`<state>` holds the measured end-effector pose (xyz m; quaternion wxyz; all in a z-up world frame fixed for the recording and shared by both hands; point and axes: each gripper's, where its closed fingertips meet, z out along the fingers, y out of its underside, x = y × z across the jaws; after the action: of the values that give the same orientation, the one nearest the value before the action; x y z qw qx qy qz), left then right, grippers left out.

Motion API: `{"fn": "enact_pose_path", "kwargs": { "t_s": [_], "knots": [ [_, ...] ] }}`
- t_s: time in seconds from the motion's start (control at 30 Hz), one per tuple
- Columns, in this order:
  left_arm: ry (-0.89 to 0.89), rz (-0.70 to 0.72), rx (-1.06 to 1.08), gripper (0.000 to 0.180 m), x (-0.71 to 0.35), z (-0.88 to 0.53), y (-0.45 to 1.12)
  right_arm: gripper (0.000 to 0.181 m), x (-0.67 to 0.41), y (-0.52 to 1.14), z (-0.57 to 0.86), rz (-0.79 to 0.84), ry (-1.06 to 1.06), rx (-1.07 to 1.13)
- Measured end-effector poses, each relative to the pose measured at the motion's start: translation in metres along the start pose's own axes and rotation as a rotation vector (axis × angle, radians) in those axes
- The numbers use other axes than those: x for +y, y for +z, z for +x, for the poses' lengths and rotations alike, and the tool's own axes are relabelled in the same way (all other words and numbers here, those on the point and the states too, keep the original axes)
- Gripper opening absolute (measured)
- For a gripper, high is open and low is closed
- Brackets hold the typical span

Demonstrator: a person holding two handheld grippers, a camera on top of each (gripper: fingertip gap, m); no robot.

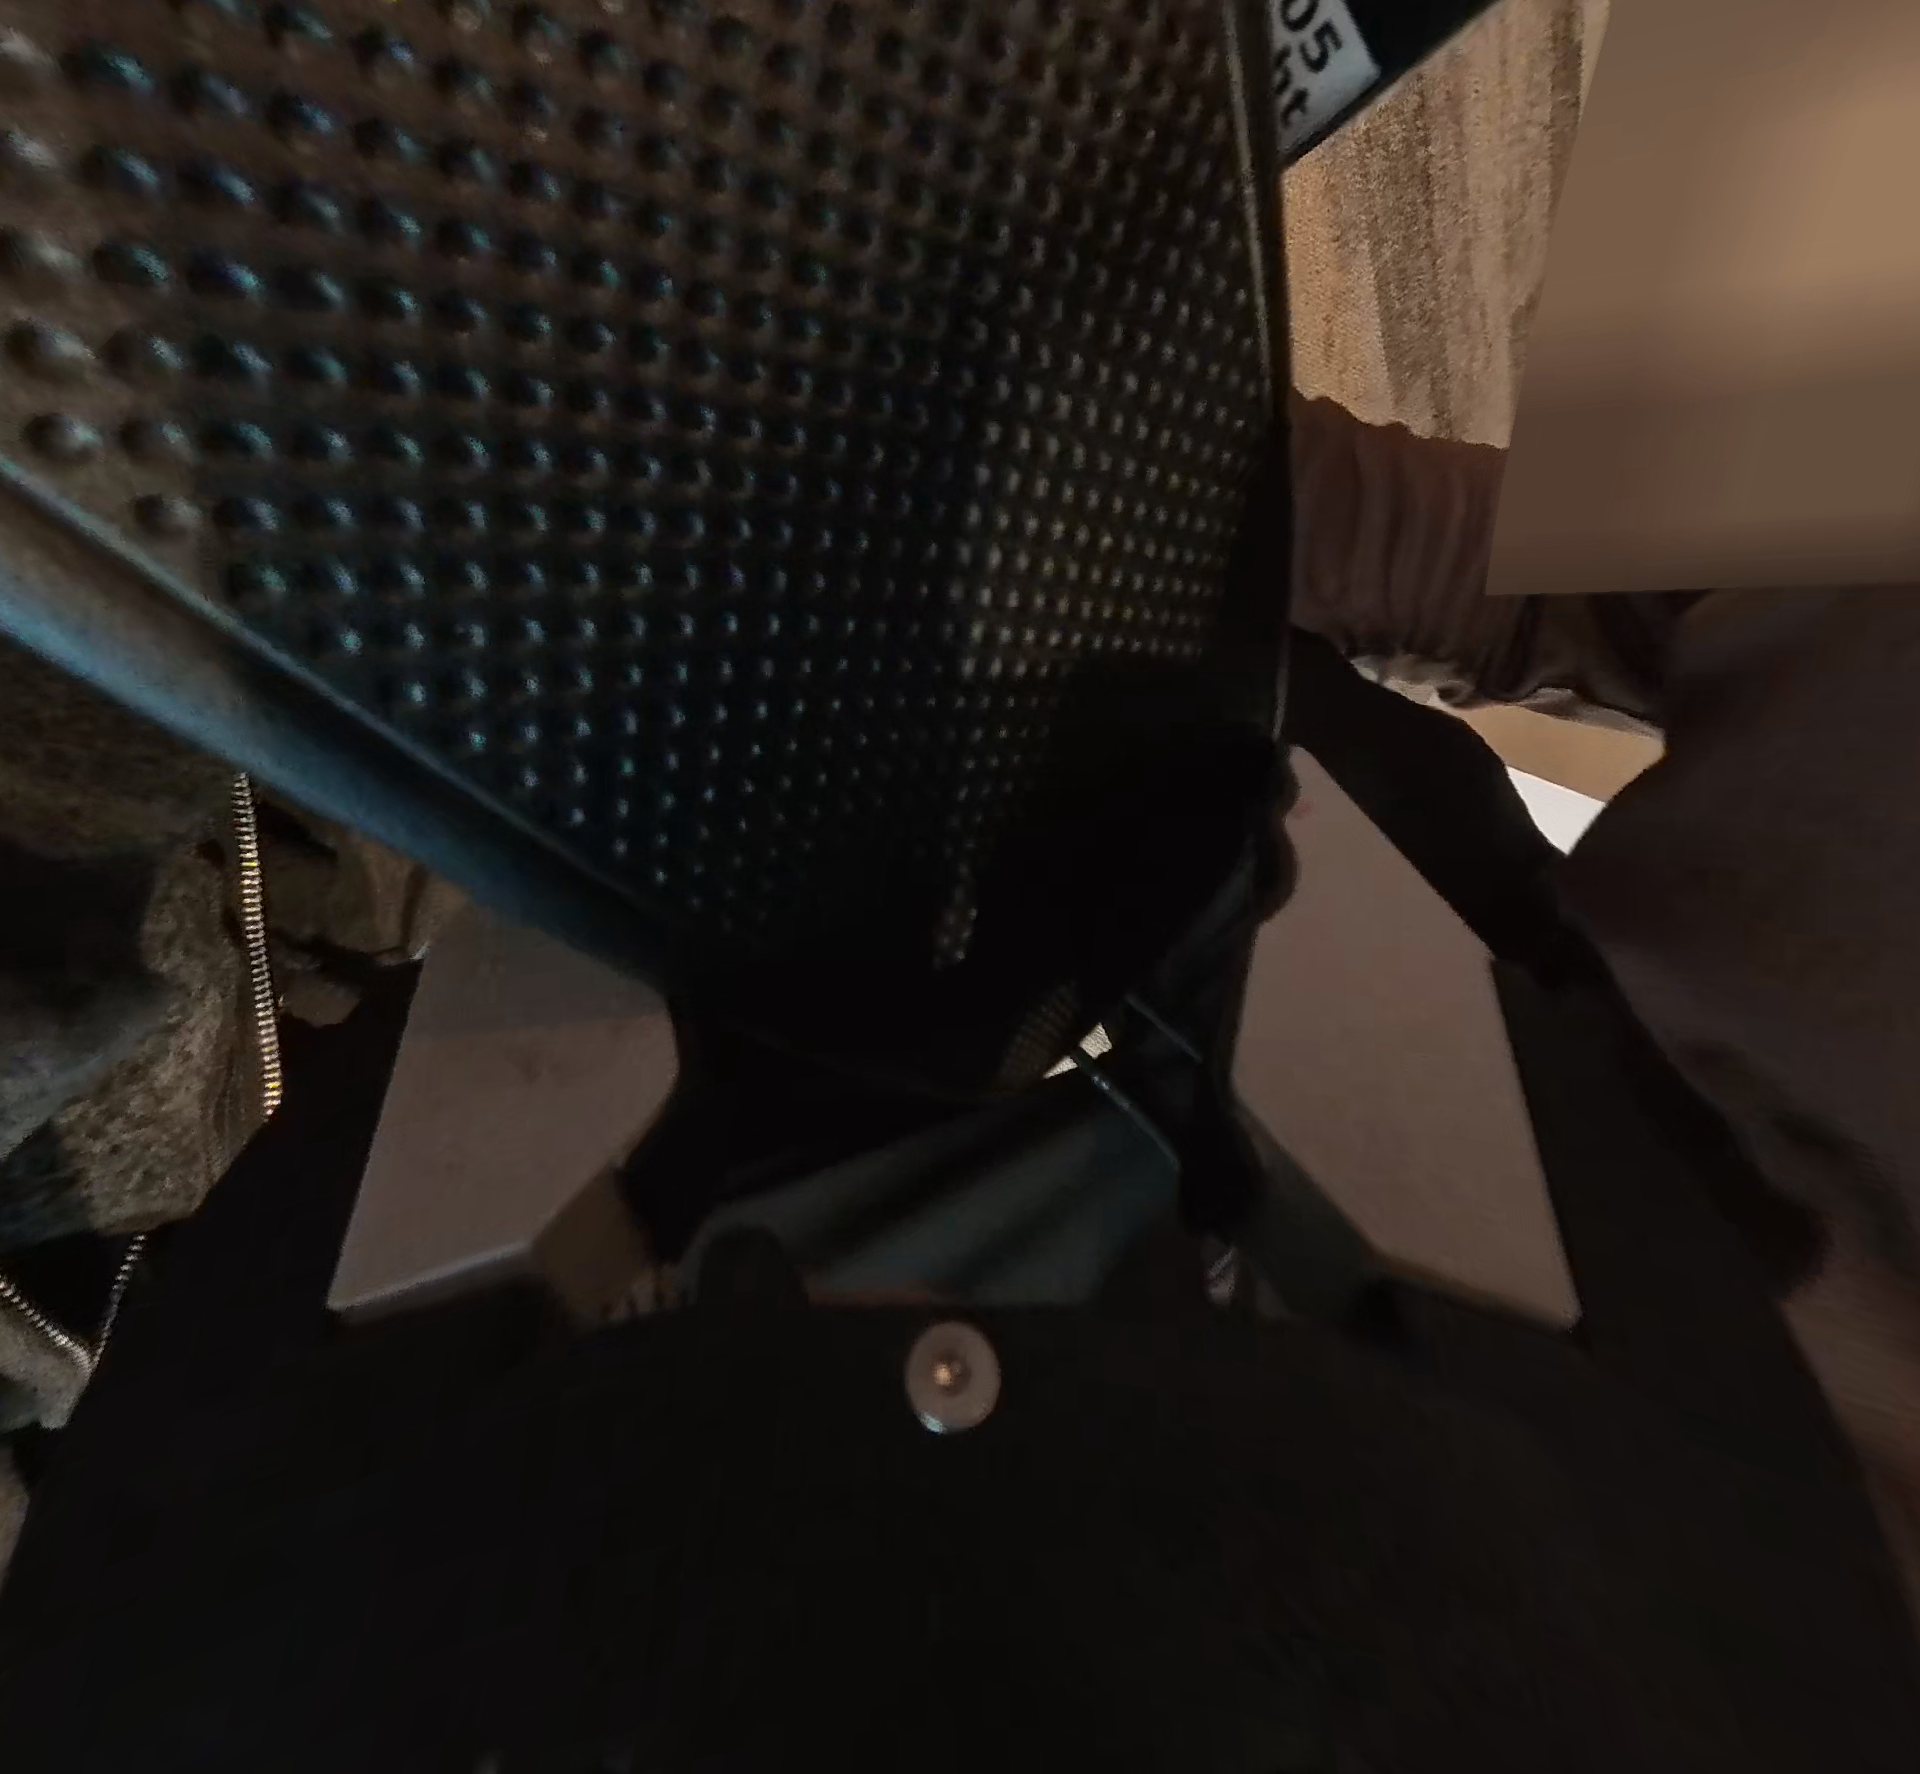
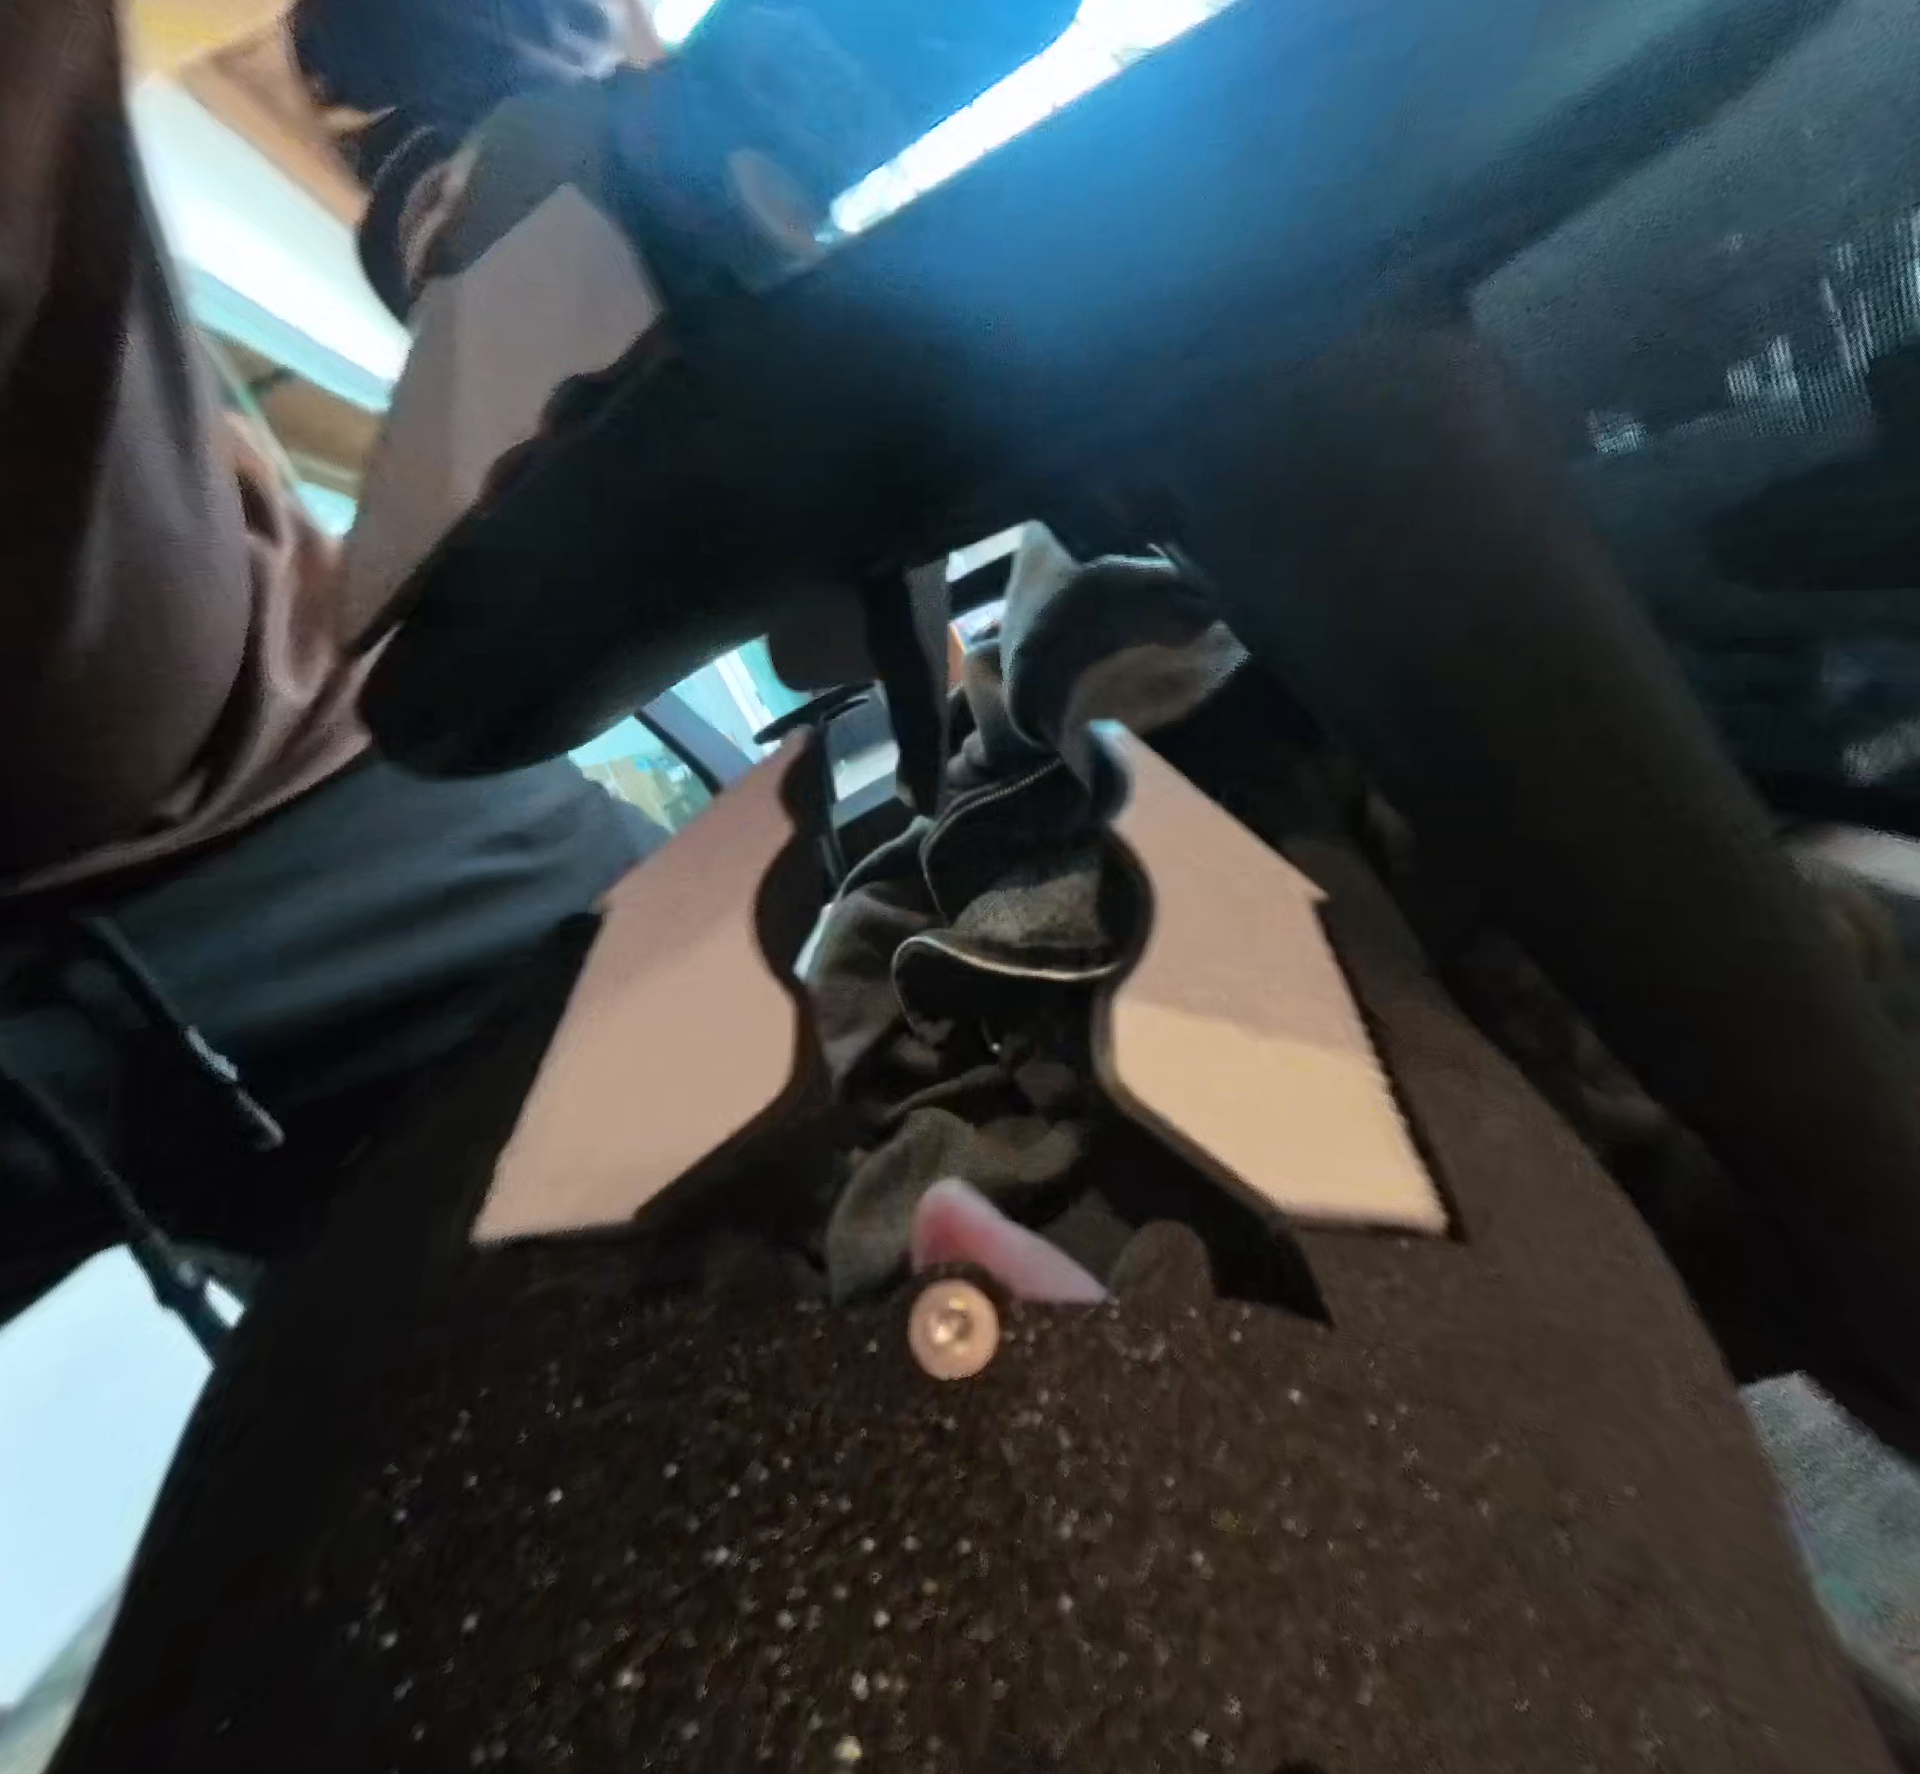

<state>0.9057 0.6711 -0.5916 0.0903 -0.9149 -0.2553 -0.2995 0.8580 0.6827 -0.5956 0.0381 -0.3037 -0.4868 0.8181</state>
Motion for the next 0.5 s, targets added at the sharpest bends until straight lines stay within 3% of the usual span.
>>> {"fn": "enact_pose_path", "kwargs": {
  "t_s": [0.1, 0.17, 0.27, 0.37, 0.5],
  "knots": [
    [0.009, 0.001, 0.012, 0.115, 0.000, 0.000, 0.000, 0.038, -0.001, 0.000, -0.007, -0.033, 0.147, -0.068],
    [0.020, 0.010, 0.017, 0.115, 0.000, 0.000, 0.000, 0.071, -0.004, 0.000, -0.010, -0.026, 0.255, -0.103],
    [0.040, 0.029, 0.030, 0.116, -0.001, 0.001, 0.001, 0.071, -0.002, 0.002, -0.016, -0.031, 0.423, -0.156],
    [0.047, 0.041, 0.040, 0.115, -0.001, 0.001, 0.001, 0.092, -0.001, -0.008, -0.021, -0.029, 0.487, -0.222],
    [0.081, 0.020, 0.056, 0.113, 0.001, 0.002, 0.000, 0.103, -0.012, -0.032, -0.012, 0.065, 0.572, -0.231]
  ]
}}
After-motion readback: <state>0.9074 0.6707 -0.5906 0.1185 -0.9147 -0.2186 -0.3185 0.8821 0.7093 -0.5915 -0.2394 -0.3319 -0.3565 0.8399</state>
